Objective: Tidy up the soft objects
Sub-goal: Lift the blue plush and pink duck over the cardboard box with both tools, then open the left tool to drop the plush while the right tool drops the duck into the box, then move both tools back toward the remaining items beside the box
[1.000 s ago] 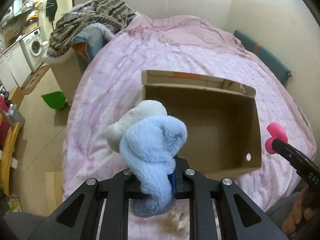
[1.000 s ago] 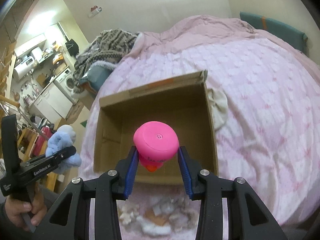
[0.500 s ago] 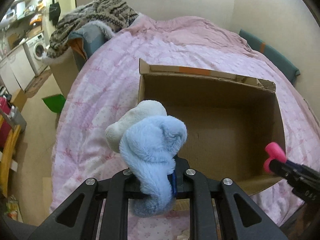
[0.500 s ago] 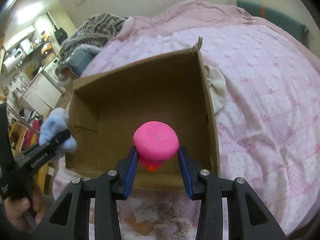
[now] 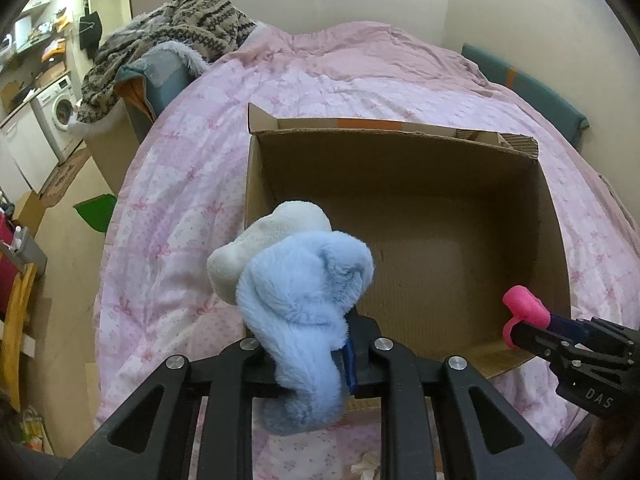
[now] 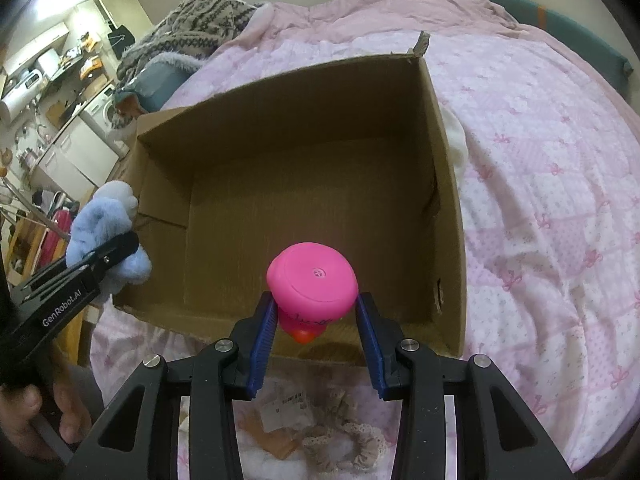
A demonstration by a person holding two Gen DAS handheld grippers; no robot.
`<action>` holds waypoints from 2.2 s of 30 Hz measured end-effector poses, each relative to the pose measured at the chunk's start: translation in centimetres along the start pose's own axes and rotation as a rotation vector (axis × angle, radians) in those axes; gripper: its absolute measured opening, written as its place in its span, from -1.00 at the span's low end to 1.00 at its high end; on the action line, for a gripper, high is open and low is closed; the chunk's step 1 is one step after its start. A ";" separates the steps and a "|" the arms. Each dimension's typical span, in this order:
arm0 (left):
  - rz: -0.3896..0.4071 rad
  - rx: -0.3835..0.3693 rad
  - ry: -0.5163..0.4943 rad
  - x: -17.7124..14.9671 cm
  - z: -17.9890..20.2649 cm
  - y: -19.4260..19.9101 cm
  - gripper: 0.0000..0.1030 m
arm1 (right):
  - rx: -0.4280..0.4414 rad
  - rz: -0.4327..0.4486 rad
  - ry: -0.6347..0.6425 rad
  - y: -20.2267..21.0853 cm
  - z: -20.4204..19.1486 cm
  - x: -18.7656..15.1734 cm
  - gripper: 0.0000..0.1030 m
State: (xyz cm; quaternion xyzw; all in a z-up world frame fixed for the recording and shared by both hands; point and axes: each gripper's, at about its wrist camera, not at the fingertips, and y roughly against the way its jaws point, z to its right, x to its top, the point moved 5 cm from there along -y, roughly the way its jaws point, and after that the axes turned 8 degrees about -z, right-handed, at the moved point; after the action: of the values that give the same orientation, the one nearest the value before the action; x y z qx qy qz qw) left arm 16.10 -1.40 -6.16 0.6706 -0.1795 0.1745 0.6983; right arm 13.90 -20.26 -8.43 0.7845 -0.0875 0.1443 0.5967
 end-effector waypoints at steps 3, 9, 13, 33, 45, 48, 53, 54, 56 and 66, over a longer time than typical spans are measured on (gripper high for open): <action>-0.008 -0.012 0.008 -0.1 -0.2 -0.1 -0.60 | -0.001 -0.001 0.006 0.0 -0.1 0.0 -0.18; -0.018 -0.031 0.012 -0.2 0.0 -0.3 -0.44 | -0.001 -0.008 0.009 -0.2 -0.2 0.0 -0.17; -0.022 -0.032 0.010 -0.3 0.2 -0.2 -0.16 | 0.002 -0.007 0.008 -0.3 -0.3 0.1 -0.17; 0.055 0.017 0.014 -0.1 -0.1 1.9 0.35 | 0.048 0.034 -0.013 0.8 0.0 0.4 -0.11; 0.062 0.018 0.040 -0.3 -1.1 3.0 0.36 | 0.020 0.147 -0.112 3.8 1.9 0.8 0.49; 0.050 0.019 0.034 -0.7 -1.0 3.2 0.36 | 0.019 0.152 -0.121 4.3 2.1 0.6 0.49; 0.040 0.012 0.020 -1.1 -1.1 4.2 0.36 | 0.013 0.156 -0.110 5.3 1.9 -0.1 0.49; 0.039 0.015 0.017 -1.3 -1.2 4.5 0.36 | 0.014 0.159 -0.106 5.5 1.8 -0.3 0.49; 0.037 0.017 0.019 -1.7 -1.4 5.0 0.36 | 0.013 0.164 -0.098 6.0 1.6 -0.6 0.49; 0.016 0.023 0.075 -4.4 -2.9 6.6 0.36 | 0.013 0.151 -0.099 6.9 1.4 -2.9 0.49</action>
State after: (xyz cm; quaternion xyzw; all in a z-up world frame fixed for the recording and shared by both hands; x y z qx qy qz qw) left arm 9.08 1.74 -2.59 0.6702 -0.1565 0.2072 0.6952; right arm 9.22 -23.61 -3.43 0.7857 -0.1751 0.1505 0.5739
